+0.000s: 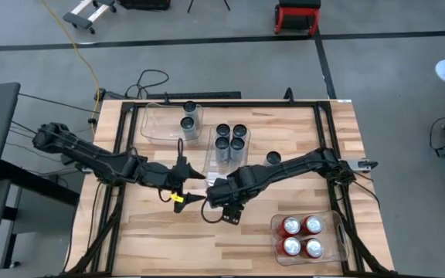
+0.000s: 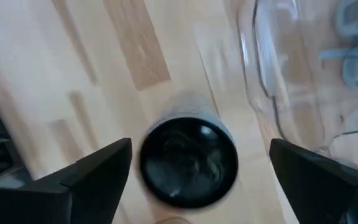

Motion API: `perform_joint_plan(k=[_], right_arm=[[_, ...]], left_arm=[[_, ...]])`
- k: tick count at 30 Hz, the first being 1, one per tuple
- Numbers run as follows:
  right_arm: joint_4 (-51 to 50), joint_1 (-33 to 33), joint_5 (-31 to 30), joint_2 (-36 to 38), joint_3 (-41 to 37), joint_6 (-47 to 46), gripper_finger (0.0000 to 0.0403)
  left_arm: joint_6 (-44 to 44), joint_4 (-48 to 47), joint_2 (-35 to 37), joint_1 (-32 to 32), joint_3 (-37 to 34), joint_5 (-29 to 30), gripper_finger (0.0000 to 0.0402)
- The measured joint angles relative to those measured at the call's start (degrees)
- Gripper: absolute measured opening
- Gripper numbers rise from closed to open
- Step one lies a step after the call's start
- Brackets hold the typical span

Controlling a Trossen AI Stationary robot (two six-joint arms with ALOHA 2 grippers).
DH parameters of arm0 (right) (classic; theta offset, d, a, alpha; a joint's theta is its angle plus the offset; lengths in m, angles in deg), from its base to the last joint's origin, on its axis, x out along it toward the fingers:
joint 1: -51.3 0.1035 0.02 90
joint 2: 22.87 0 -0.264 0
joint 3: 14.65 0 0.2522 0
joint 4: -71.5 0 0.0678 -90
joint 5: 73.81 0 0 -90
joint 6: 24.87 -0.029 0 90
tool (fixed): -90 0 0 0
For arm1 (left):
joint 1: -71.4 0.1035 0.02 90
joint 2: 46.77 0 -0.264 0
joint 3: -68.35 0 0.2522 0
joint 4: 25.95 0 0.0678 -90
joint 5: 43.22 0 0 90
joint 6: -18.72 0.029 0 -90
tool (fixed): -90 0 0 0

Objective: Sort soda cans
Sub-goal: Put the white yellow soda can into the top transparent bin

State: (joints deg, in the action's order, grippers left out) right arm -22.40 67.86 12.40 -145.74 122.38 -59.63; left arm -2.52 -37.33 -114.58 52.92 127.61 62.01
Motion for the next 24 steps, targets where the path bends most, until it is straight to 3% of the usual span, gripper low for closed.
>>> perform_joint_plan(k=[8, 17, 24], right_arm=[[1.41, 0.8, 0.55, 7.67, 5.23, -5.25, 0.0396], [2.44, 2.94, -8.89, 18.46, 6.04, -14.61, 0.0395], [2.6, 4.99, -13.35, 21.13, 6.04, -19.48, 0.0395]], left_arm=[[12.16, 14.64, -8.22, -0.04, 0.04, -3.03, 0.0348], [17.47, 28.18, -18.58, 0.52, 0.17, -3.29, 0.0348], [17.72, 29.03, -26.65, 1.29, 4.98, -4.73, 0.0381]])
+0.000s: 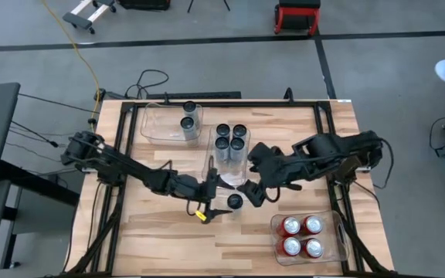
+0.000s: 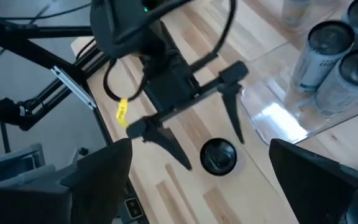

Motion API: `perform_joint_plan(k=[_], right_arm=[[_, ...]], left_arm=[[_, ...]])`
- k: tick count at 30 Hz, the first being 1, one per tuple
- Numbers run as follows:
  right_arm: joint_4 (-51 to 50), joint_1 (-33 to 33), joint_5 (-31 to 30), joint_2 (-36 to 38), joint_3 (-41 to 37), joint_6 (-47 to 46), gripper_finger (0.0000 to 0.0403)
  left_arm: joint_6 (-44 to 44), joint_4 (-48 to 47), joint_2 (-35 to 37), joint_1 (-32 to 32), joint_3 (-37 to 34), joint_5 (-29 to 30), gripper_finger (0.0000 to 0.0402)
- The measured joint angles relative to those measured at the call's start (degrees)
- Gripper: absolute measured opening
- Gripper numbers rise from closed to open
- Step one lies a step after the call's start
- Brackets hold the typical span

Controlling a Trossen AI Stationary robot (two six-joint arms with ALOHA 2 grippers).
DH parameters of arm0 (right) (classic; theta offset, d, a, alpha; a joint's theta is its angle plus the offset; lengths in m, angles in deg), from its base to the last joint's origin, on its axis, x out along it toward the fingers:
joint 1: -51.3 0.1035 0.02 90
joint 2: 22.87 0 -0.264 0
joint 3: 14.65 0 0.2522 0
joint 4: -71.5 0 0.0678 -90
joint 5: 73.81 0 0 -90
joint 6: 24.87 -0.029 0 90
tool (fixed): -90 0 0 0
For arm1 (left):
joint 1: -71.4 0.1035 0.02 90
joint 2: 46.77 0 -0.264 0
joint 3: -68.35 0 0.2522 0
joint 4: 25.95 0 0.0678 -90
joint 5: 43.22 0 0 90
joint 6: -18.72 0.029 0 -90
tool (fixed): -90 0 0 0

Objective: Sort soda cans
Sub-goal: Put the white yellow soda can into the top transparent bin

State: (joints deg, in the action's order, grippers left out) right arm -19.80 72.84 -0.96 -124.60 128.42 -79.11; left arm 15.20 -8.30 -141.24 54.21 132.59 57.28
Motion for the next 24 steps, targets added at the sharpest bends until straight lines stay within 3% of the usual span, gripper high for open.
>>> perform_joint_plan(k=[9, 17, 20, 24], right_arm=[[-0.46, 1.81, 0.0, -1.12, -0.07, -3.55, 0.0395], [-1.59, 2.73, -0.05, -1.29, -0.09, -5.13, 0.0395], [-1.97, 2.74, -0.79, -1.29, -0.09, -5.41, 0.0395], [-2.01, 2.27, -0.99, -1.29, -0.09, -5.39, 0.0395]], left_arm=[[3.03, -3.69, -7.05, 0.78, 7.78, -0.07, 0.0399], [-1.45, -10.34, -7.35, 1.74, 8.72, -1.04, 0.0397], [-2.16, -10.48, -7.33, 1.84, 8.72, -2.48, 0.0379], [-1.34, -10.53, -7.33, 1.82, 8.72, -2.75, 0.0318]])
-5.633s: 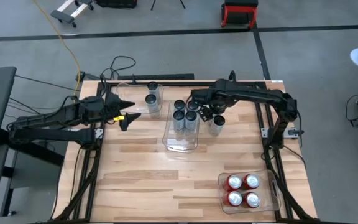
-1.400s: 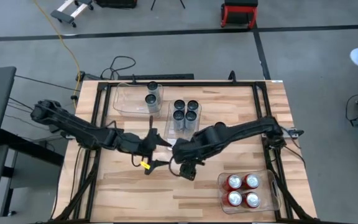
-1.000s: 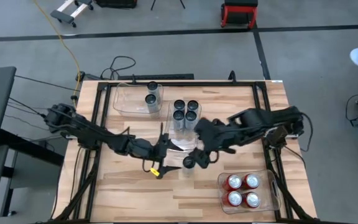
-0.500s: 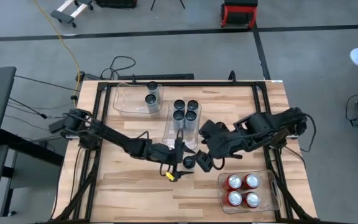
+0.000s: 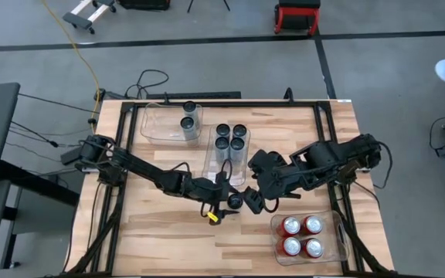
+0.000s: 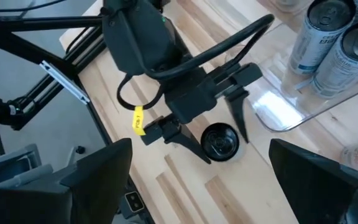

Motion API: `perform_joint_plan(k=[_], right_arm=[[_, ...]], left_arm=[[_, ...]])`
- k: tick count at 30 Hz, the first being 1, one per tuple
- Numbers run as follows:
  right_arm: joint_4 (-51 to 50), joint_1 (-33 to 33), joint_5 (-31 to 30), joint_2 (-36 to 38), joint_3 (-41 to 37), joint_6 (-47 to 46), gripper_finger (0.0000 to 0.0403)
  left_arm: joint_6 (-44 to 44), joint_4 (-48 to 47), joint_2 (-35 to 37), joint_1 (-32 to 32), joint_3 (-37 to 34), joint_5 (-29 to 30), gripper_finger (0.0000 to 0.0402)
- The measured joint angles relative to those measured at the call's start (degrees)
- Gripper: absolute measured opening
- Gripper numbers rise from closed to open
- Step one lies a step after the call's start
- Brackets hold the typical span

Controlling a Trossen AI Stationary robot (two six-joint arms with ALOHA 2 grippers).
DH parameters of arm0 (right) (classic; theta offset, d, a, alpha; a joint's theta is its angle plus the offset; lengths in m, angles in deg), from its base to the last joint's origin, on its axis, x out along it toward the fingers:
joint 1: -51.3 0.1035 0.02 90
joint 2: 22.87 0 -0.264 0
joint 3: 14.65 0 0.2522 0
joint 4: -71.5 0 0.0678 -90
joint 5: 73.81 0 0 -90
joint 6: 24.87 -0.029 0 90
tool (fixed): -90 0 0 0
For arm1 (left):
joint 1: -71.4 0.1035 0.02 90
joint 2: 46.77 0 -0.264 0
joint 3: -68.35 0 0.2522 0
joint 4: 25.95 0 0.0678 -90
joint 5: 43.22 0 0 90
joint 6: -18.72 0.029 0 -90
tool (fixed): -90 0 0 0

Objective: Sort soda cans
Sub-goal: Put the white yellow soda can into the top transparent bin

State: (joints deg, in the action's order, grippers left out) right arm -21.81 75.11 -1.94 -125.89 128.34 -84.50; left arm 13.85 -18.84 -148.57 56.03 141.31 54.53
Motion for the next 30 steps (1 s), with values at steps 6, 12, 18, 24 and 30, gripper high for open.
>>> perform_joint_plan(k=[6, 12, 18, 24, 30], right_arm=[[-2.2, -0.73, -0.02, 0.0, 0.0, 0.04, 0.0395], [-2.97, -1.87, -0.02, 0.0, 0.0, 0.4, 0.0395], [-2.81, -3.49, -0.04, 0.0, 0.0, 2.6, 0.0395], [-1.57, -4.5, -0.07, 0.0, 0.0, 4.3, 0.0395], [-0.94, -4.48, -0.07, 0.0, 0.0, 4.21, 0.0395]], left_arm=[[-3.01, -1.84, 2.15, 0.25, -0.09, -1.69, 0.025], [-8.5, -7.95, 11.89, 2.52, 0.0, -4.25, 0.025], [-6.91, -25.02, 26.26, 5.57, 0.55, 4.13, 0.025], [-5.13, -42.08, 38.32, 10.2, 2.51, 13.45, 0.025], [-1.97, -47.97, 46.98, 17.28, 2.99, 18.16, 0.025]])
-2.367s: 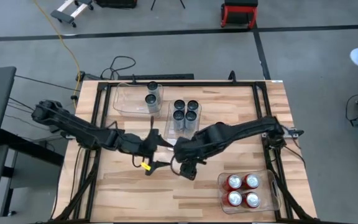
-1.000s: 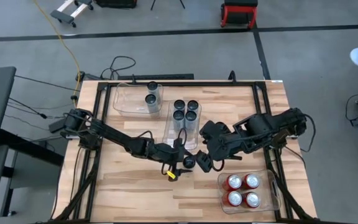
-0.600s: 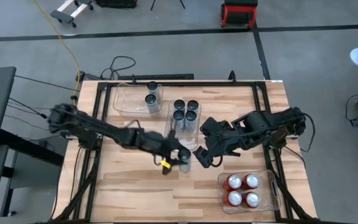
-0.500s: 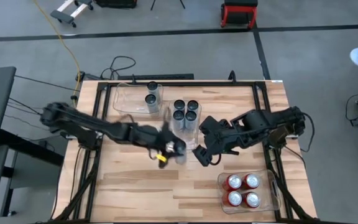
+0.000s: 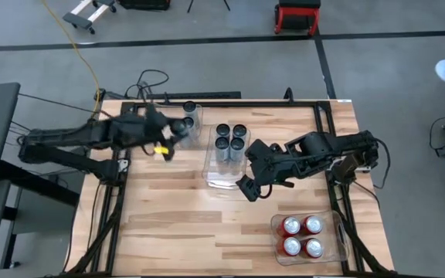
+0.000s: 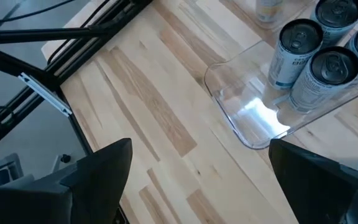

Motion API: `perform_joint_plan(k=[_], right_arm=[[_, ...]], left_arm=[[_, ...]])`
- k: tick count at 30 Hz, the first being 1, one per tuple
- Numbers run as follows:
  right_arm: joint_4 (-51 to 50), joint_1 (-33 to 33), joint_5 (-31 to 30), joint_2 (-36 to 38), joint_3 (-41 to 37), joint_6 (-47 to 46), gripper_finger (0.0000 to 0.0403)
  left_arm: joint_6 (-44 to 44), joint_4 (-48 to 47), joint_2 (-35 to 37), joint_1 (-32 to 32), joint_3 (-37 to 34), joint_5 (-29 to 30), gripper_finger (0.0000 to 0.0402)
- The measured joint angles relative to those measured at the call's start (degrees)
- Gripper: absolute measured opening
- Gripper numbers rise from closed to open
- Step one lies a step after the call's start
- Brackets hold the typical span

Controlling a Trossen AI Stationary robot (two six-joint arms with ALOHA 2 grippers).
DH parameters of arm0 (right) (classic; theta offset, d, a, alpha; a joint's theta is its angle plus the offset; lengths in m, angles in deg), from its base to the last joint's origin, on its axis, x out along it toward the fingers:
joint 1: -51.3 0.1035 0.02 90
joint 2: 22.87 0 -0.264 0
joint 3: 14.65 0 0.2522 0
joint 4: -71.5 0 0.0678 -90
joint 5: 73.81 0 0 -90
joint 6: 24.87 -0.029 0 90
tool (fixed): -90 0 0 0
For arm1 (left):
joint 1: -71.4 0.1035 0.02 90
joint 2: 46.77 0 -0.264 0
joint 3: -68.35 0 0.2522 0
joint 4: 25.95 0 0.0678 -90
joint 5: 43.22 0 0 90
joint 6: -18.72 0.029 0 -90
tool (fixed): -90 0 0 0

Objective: Sort soda cans
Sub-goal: Put the white yellow soda can into the top transparent bin

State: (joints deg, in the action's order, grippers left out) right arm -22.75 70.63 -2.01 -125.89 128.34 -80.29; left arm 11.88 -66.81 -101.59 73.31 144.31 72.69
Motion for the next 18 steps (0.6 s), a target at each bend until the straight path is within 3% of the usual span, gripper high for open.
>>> perform_joint_plan(k=[10, 14, 18], right_arm=[[0.43, 0.02, 0.02, 0.0, 0.0, -1.96, 0.0395], [0.42, 0.04, 0.02, 0.0, 0.0, -2.68, 0.0395], [0.16, 0.58, -2.16, 0.0, 0.0, -2.88, 0.0395]], left_arm=[[9.44, -2.02, 2.3, 18.77, -0.02, -0.44, 0.025], [10.63, 0.39, 0.53, 28.38, -0.98, -7.18, 0.025], [9.45, 10.41, -0.66, 36.77, -6.04, -15.16, 0.025]])
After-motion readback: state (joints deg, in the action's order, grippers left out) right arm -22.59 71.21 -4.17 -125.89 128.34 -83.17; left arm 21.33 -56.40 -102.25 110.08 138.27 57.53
